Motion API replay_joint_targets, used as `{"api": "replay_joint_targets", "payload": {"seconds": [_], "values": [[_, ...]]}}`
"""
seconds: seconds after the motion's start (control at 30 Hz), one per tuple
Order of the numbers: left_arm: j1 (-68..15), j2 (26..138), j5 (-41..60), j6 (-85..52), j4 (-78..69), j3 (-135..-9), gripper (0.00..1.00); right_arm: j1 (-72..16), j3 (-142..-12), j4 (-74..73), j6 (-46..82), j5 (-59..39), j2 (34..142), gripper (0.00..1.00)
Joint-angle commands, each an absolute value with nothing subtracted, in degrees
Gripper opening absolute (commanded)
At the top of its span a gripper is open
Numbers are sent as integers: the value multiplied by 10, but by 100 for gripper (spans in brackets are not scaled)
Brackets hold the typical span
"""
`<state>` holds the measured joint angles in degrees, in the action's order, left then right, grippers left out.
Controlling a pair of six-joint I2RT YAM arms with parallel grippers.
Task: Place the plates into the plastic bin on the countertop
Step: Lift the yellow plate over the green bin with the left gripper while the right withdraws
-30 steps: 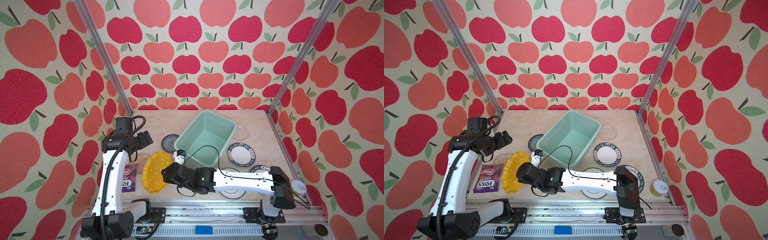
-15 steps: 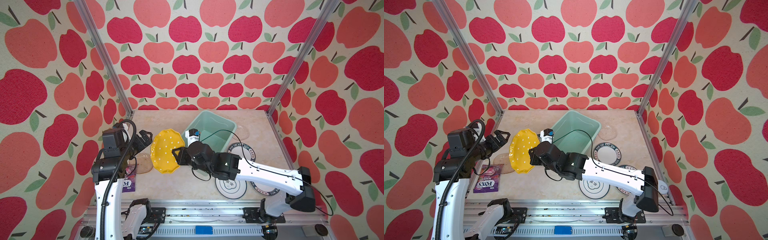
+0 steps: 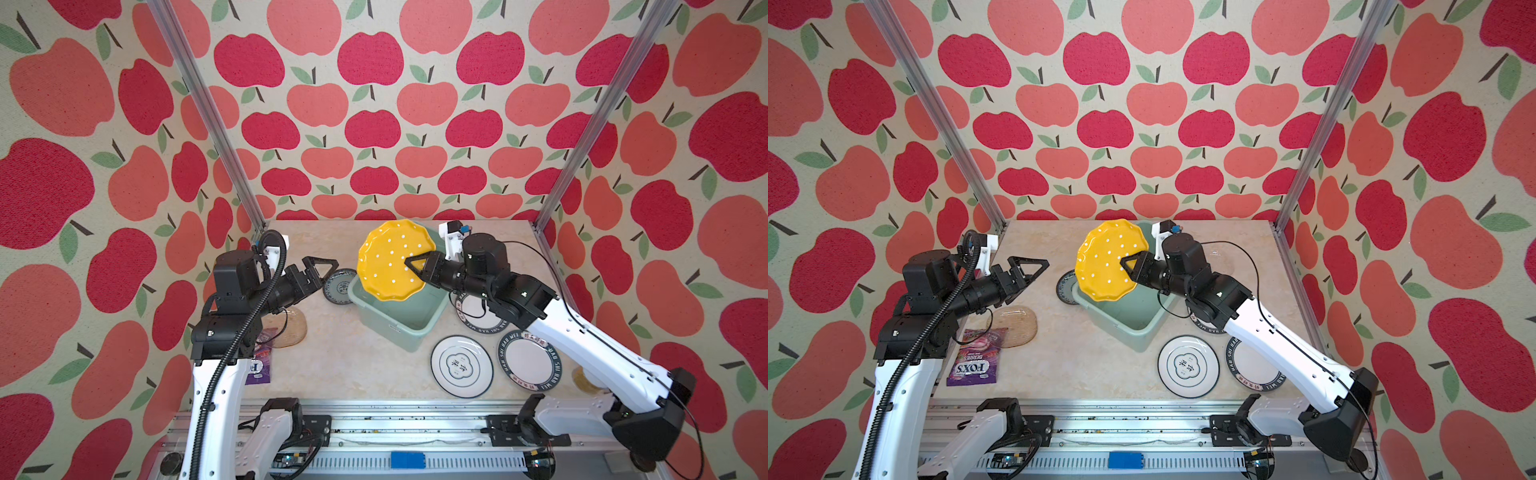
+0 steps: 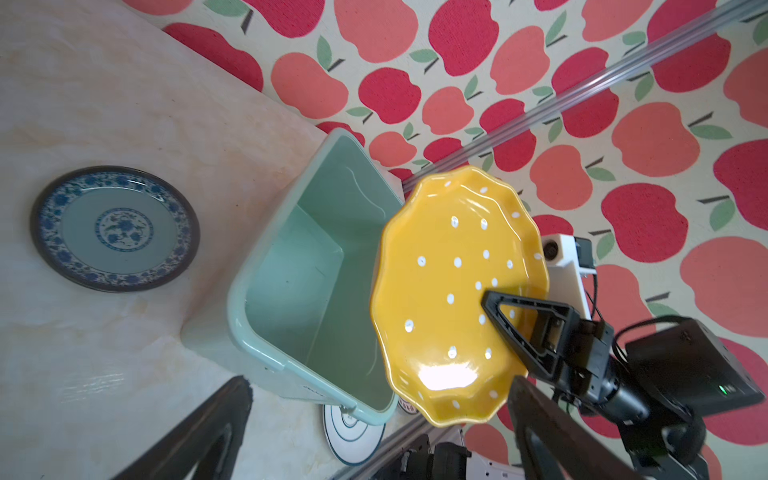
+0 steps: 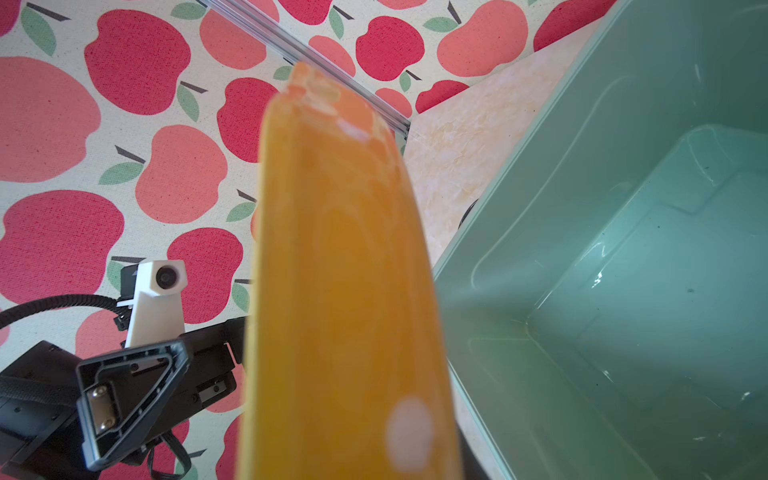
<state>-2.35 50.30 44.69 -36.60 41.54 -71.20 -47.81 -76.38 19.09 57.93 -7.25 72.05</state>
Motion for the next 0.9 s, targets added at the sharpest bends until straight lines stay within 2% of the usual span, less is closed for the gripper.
{"api": "replay_joint_targets", "payload": {"seconds": [0.0, 0.27, 0.53, 0.67, 0.87], "values": [[-63, 509, 488, -362, 397, -706, 96, -432, -757, 109, 605, -223, 692, 0], [-138, 538, 469, -362, 376, -696, 95, -336, -725, 4, 665, -368, 702, 0], [-191, 502, 386, -510, 142, -587, 92, -322, -775, -10, 673, -452, 749, 0], [-204, 502, 360, -518, 103, -581, 90, -321, -794, 17, 655, -478, 760, 0], [-208, 540, 382, -530, 67, -594, 75, -321, -796, 26, 649, -487, 764, 0]]}}
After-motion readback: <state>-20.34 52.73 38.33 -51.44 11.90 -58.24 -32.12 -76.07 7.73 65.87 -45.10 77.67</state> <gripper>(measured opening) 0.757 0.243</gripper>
